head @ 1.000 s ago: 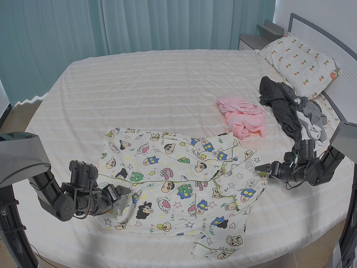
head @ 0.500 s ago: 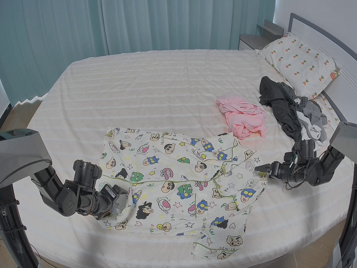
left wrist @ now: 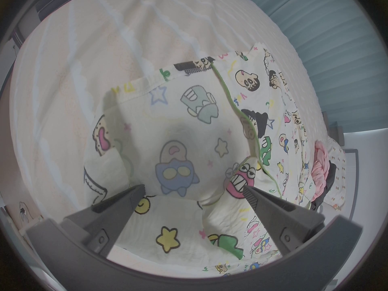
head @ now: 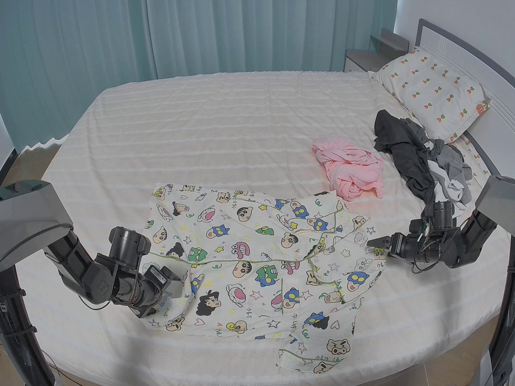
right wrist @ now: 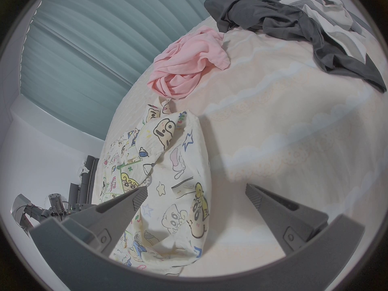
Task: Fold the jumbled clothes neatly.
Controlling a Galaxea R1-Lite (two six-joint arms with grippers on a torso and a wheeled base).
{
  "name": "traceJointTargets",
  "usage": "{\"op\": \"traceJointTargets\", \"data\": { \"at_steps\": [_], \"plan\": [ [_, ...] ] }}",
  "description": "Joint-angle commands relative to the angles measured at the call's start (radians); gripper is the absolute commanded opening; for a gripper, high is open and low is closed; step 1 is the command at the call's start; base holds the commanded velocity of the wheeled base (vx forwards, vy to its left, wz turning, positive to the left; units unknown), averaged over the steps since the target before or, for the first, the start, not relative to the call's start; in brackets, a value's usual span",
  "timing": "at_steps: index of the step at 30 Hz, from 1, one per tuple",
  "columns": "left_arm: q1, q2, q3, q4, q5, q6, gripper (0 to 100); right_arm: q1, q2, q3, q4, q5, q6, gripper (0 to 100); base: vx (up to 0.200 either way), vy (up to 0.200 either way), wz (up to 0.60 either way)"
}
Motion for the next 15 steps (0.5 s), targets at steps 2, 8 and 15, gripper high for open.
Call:
{"op": "traceJointTargets", "data": {
  "at_steps": [2, 8, 15],
  "plan": [
    [-0.015, 0.008, -0.004, 0.011, 0.0, -0.001, 100, -0.001, 0.002, 0.0, 0.0, 0.0, 0.0, 100, 0.0, 0.0, 0.0],
    [-0.035, 0.037, -0.012, 0.026, 0.003, 0.001, 0, -0.001, 0.002, 0.0, 0.0, 0.0, 0.0, 100, 0.0, 0.0, 0.0],
    [-0.045, 0.03, -0.055, 0.129, 0.003, 0.001, 0, -0.001, 0.003, -0.002, 0.0, 0.0, 0.0, 100, 0.0, 0.0, 0.0]
  ]
}}
